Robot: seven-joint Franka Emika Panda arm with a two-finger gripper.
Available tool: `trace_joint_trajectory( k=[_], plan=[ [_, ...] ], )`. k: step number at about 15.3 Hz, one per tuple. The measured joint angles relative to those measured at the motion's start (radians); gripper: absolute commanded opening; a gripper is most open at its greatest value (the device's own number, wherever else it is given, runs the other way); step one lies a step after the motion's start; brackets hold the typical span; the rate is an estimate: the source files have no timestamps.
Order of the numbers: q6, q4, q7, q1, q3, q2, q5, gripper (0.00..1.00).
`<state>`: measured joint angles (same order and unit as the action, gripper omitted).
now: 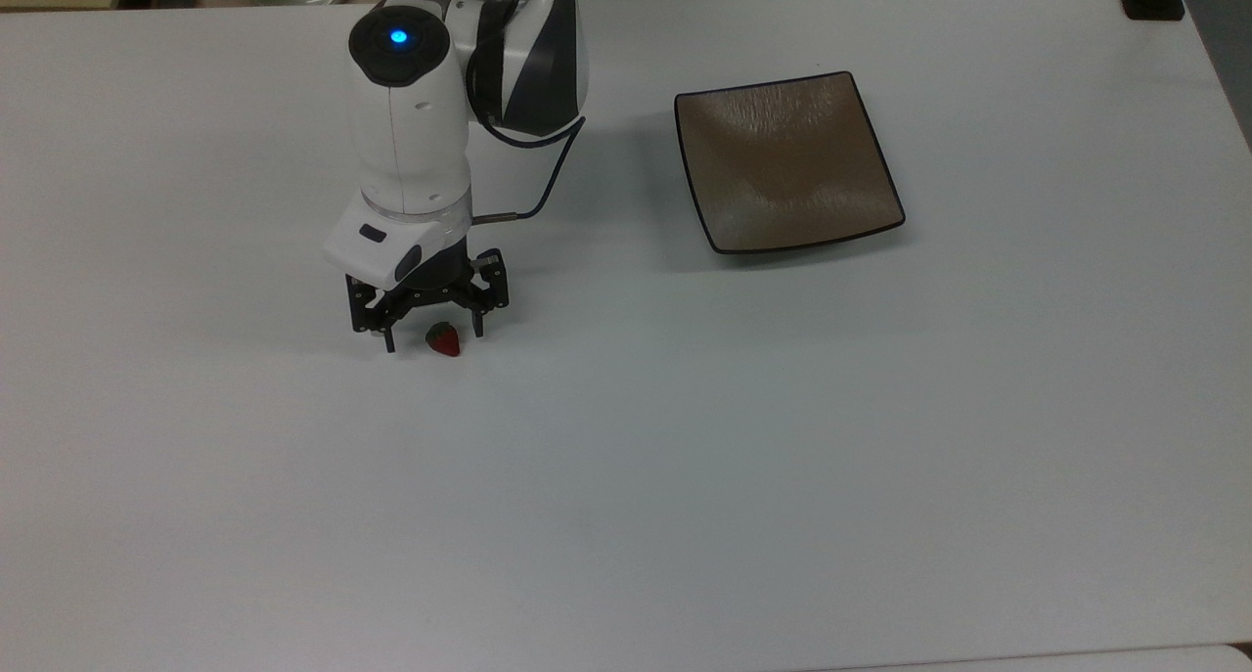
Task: Strawberries on a ceramic plate
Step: 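Close the gripper around the red strawberry, then lift the strawberry and carry it over the brown square plate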
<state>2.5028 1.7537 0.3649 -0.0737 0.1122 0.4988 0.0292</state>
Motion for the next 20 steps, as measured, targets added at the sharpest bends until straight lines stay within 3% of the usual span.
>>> trace_joint_trajectory(
  k=[2, 4, 12, 20],
  plan=[
    [0.003, 0.005, 0.0, 0.0, 0.0, 0.002, 0.001, 0.27],
    [0.003, 0.005, 0.0, 0.0, 0.0, 0.002, 0.001, 0.17],
    [-0.021, 0.005, 0.0, 0.0, -0.001, -0.016, 0.001, 0.17],
    [-0.422, -0.002, 0.0, -0.044, -0.011, -0.238, 0.001, 0.18]
  ],
)
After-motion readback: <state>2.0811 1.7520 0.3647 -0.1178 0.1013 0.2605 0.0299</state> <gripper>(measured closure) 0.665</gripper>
